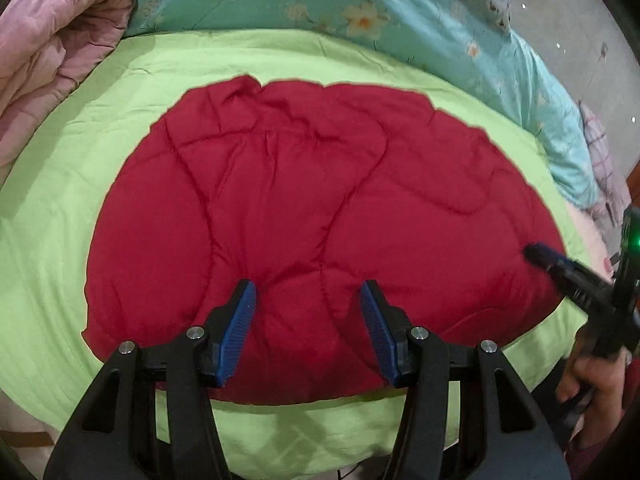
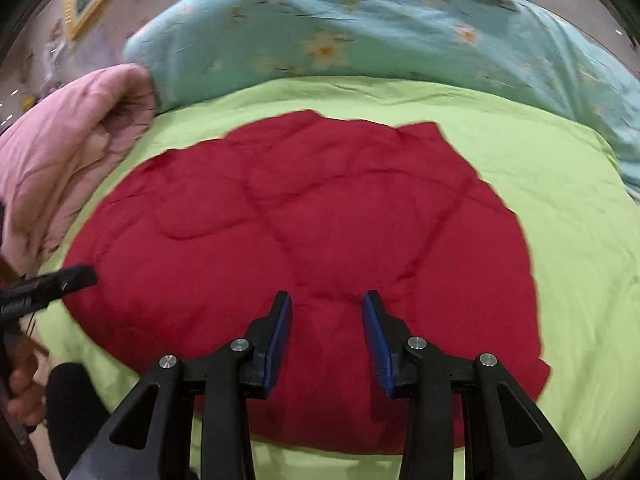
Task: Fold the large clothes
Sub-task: 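Smooth and press the folded coat flat with both grippers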
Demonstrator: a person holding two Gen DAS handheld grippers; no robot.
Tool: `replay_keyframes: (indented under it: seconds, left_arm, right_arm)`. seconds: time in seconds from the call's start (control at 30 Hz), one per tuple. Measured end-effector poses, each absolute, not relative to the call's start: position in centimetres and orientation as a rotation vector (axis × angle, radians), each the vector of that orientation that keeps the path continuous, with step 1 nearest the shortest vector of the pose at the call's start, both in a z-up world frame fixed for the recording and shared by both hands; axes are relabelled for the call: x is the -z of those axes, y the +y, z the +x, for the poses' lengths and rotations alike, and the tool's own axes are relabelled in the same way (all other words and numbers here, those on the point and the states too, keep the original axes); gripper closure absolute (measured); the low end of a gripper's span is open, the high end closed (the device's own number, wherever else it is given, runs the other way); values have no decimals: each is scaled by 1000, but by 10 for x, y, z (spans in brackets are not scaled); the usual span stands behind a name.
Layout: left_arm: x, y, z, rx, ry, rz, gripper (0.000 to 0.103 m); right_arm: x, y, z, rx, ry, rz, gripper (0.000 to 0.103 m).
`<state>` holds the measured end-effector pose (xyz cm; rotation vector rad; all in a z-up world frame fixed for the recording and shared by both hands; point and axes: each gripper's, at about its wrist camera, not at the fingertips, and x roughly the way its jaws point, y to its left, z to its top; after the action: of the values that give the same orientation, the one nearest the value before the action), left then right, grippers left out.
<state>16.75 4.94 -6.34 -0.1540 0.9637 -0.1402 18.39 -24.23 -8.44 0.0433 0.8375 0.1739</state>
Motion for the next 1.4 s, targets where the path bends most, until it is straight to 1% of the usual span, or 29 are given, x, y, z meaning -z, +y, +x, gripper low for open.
replay_keyframes:
  seconds: [0.1, 0.23, 0.3, 0.47, 0.57, 0.7, 0.83, 0.9, 1.07, 1.17, 1.2, 1.3, 1.4]
  left_arm:
    - [65, 42, 175, 122, 963, -125, 49]
    - [70, 41, 175, 101, 964, -110, 45]
    - [71, 40, 176, 93, 966, -96, 45]
    - [72, 39, 173, 93, 965, -101, 43]
    - [75, 39, 174, 101, 964, -99, 42]
    - [77, 38, 179, 114, 965, -92, 38]
    - [81, 39, 189, 126, 967, -91, 31]
    - [83, 41, 194, 132, 973, -108, 30]
    - [58, 62, 184, 180, 945, -209, 30]
    - [47, 84, 178, 158, 924, -248, 30]
    - [47, 90, 178, 140, 924, -254, 30]
    - [50, 104, 181, 114, 922, -290, 31]
    - [59, 104, 193, 97, 945, -280, 31]
  right_arm:
    - [89, -263, 184, -106, 821, 45, 64]
    - [91, -288, 187, -84, 851, 135, 63]
    - [79, -285, 183, -109, 825, 136, 58]
    - [61, -262, 183, -185, 791, 103, 60]
    - [74, -248, 188, -174, 836, 40, 60]
    - [96, -259, 197, -165, 878, 103, 56]
    - [101, -263, 206, -154, 901, 140, 56]
    - [103, -263, 206, -153, 906, 158, 55]
    - [104, -264, 200, -156, 912, 178, 55]
    - [89, -264, 197, -141, 904, 192, 54]
    - [78, -260, 195, -149, 874, 185, 52]
    - [50, -239, 200, -202, 804, 147, 51]
    - [48, -215, 228, -249, 825, 103, 53]
